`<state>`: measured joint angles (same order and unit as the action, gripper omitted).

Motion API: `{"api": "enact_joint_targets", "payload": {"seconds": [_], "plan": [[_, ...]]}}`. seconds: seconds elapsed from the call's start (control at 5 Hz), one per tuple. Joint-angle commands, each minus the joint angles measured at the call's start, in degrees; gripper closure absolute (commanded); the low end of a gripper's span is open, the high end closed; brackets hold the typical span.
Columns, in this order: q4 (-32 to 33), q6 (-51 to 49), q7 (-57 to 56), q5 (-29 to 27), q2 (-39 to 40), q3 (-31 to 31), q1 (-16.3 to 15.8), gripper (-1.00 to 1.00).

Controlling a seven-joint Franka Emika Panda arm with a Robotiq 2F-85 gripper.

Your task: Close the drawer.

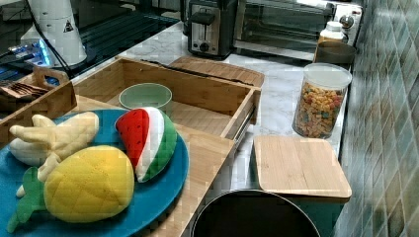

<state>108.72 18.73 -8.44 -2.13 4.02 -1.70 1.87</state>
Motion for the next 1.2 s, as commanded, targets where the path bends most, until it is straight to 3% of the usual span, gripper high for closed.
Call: {"api": "enact_joint_targets", "payload": {"seconds": [0.2, 0.4, 0.6, 0.8, 1.2], "plan": [[11.0, 10.3, -14.7, -1.4, -7.7, 4.4, -3.7, 1.00], [19.5, 20.2, -22.4, -2.3, -12.1, 5.1, -5.5, 1.00], [22.2, 21.7, -24.7, 1.7, -12.7, 6.7, -5.8, 1.00], [22.4, 20.3, -27.4, 4.3, -10.6, 6.2, -6.4, 1.00], [19.6, 17.8, -17.5, 15.8, -3.0, 7.0, -6.6, 1.00]]}}
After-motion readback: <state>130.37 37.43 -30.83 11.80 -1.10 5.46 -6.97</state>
